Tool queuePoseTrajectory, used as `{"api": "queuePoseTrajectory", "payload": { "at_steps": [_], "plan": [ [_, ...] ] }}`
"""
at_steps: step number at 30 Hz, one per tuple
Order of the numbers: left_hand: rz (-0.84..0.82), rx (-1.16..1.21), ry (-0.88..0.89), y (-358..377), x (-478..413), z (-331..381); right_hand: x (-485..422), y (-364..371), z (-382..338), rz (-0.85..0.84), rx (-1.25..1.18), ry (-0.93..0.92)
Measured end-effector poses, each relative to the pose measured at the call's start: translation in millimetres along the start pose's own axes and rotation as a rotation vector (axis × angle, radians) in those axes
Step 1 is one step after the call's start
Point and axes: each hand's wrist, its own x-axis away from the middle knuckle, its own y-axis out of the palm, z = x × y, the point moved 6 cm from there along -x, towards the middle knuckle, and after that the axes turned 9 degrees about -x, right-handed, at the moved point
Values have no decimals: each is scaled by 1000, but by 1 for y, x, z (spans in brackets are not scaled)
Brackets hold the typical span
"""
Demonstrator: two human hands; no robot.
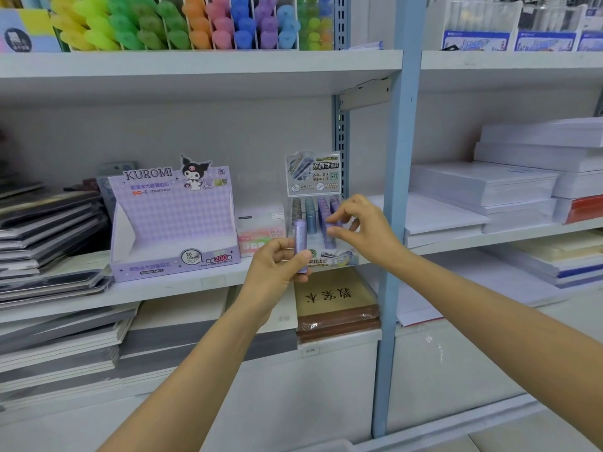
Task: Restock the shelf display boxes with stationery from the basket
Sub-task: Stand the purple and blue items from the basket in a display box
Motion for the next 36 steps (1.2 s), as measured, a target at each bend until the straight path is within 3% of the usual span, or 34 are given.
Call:
{"api": "queuePoseTrajectory", "payload": {
  "at_steps": [3,6,10,12,15,17,19,22,28,36],
  "plan": [
    [6,-6,12,1,2,3,-1,-8,-9,20,-75,-21],
    [-13,-30,44,10,1,11,4,-2,-25,-98,-330,18],
    [-7,-148,138,23,1,21,11,5,-37,-187,-297,-75],
    [84,-460,286,21,5,25,8,-8,-34,-103,-351,-61],
    [154,-1080,658,26,17,32,-2,-40,-21,161,-429,-32],
    [51,-1354,705,35,17,20,-6,-54,-9,305,-387,-19],
    [-24,-1489,627,38,13,4,-8,-52,6,328,-307,32],
    [-37,-1513,607,38,10,-4,-11,-34,26,265,-184,104],
    [-29,-1519,615,39,8,-4,-26,-15,33,192,-16,32],
    [-13,-1526,619,41,7,-8,-36,-15,40,41,14,25]
  ]
}}
